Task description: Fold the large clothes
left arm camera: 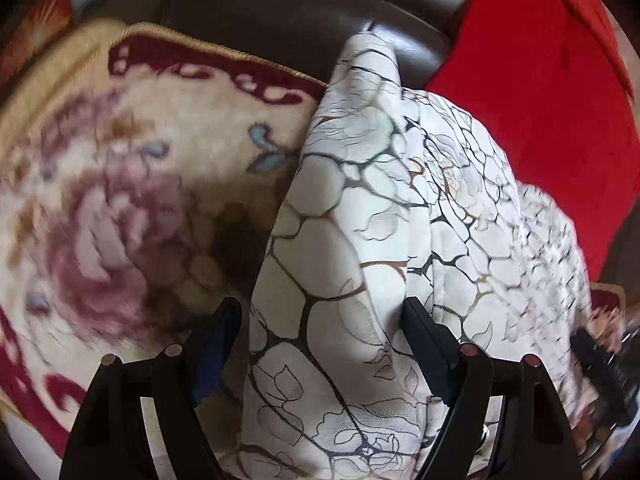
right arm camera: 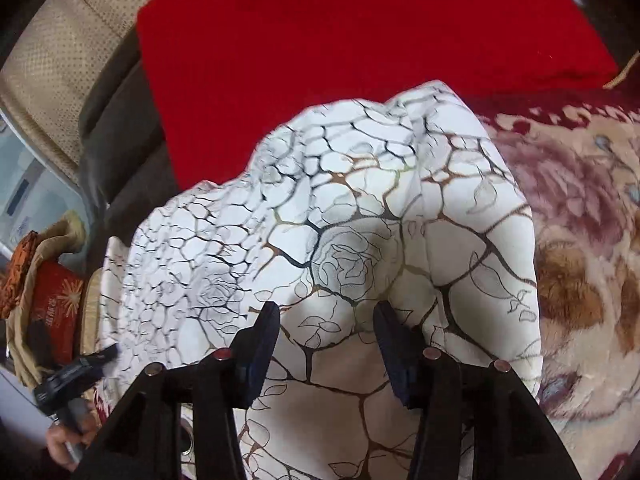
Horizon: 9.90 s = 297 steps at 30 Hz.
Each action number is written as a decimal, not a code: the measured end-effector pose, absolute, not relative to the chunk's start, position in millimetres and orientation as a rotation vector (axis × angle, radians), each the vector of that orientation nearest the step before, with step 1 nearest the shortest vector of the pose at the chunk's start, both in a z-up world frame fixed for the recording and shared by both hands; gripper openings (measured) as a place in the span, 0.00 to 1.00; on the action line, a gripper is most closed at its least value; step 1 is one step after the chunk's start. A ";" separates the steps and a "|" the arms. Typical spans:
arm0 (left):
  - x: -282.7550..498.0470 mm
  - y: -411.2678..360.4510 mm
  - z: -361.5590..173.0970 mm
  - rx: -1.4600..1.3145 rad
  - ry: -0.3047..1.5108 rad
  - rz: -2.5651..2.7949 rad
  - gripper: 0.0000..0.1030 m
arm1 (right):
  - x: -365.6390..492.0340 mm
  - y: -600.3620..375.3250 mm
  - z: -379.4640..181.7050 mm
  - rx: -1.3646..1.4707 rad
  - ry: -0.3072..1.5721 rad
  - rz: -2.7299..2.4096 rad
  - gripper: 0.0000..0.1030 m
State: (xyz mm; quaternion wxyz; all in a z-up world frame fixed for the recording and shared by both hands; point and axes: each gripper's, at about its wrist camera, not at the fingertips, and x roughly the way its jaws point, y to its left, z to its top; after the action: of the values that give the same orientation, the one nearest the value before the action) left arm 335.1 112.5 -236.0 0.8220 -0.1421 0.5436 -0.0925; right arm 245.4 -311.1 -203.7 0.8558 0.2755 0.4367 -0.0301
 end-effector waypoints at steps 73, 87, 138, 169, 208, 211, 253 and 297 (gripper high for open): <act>274.4 6.0 -184.2 0.342 0.921 0.075 0.99 | 217.3 -323.0 -198.4 0.505 0.908 -0.205 0.54; 249.7 11.0 -144.2 0.269 0.753 0.015 0.99 | 226.8 -314.3 -193.7 0.526 0.931 -0.208 0.55; 238.0 102.3 -194.3 0.058 1.059 0.051 0.99 | 153.1 -349.2 -179.6 0.766 0.846 -0.093 0.60; 277.7 122.5 -237.0 -0.698 1.026 -0.194 0.71 | 169.6 -346.8 -246.5 1.182 0.780 0.035 0.74; 269.7 119.5 -225.8 -0.803 0.965 -0.345 0.20 | 189.2 -335.6 -197.6 0.893 0.737 -0.032 0.27; 253.0 124.3 -208.2 -0.758 0.942 -0.361 0.19 | 175.7 -323.3 -171.1 0.804 0.703 -0.023 0.26; 204.9 99.0 -216.1 -0.331 0.948 -0.139 0.66 | 282.3 -246.3 -203.8 0.724 1.177 -0.001 0.40; 209.5 73.4 -211.6 -0.117 0.979 -0.060 0.71 | 330.8 -231.4 -190.9 0.664 1.051 0.096 0.65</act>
State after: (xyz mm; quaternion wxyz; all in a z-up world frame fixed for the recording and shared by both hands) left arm 209.5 73.4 -211.6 0.8805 -0.0560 0.4698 -0.0287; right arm 330.8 -231.4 -190.9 0.8119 0.3111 0.4919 0.0452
